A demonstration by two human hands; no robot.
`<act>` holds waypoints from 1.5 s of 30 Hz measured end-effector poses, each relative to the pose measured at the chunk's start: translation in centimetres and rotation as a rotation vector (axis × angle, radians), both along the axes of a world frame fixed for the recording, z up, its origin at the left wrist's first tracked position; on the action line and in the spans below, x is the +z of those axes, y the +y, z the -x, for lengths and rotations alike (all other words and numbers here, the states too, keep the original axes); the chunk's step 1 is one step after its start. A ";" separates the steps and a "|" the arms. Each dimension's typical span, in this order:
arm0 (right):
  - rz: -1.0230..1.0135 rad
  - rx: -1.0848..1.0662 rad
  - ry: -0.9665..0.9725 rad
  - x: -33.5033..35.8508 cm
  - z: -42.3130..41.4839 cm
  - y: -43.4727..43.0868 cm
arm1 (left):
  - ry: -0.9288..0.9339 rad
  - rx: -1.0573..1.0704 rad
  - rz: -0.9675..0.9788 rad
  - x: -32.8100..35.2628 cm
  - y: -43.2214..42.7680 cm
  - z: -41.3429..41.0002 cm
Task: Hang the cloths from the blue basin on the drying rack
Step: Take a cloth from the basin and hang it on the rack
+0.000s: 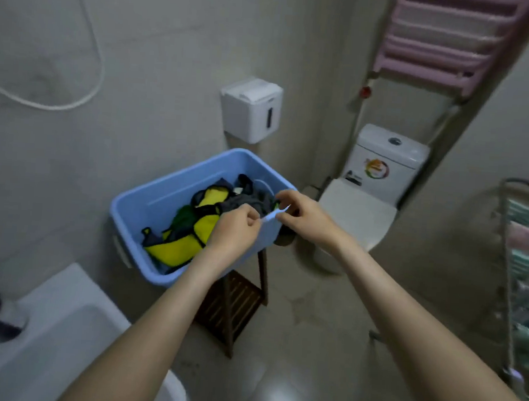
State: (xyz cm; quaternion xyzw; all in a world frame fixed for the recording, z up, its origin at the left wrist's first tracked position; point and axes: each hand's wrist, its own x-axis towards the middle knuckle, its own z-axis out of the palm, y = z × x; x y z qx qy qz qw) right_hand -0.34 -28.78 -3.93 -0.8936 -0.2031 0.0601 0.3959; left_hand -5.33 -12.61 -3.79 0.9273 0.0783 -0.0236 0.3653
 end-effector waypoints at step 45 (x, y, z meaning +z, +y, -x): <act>-0.267 0.605 0.075 5.4 -16.4 15.1 | -0.191 0.507 0.433 2.6 9.3 -9.5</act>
